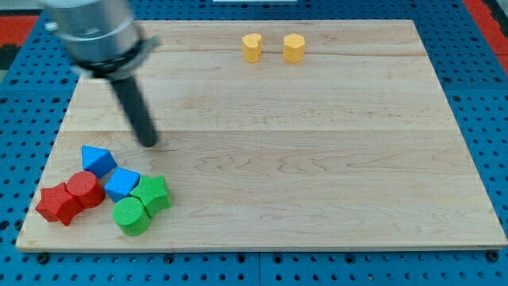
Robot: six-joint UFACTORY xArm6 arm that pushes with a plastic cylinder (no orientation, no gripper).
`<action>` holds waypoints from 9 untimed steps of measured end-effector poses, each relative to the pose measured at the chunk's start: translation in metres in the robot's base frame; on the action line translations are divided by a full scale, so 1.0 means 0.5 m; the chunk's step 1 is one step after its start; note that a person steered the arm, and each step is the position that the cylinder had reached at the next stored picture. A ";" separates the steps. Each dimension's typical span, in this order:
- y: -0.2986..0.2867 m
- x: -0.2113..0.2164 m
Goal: Point your arm at yellow hexagon
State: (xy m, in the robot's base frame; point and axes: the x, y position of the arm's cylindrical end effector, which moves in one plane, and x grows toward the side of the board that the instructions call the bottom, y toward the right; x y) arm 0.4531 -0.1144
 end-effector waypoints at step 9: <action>0.367 -0.454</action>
State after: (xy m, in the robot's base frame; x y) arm 0.2259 0.0693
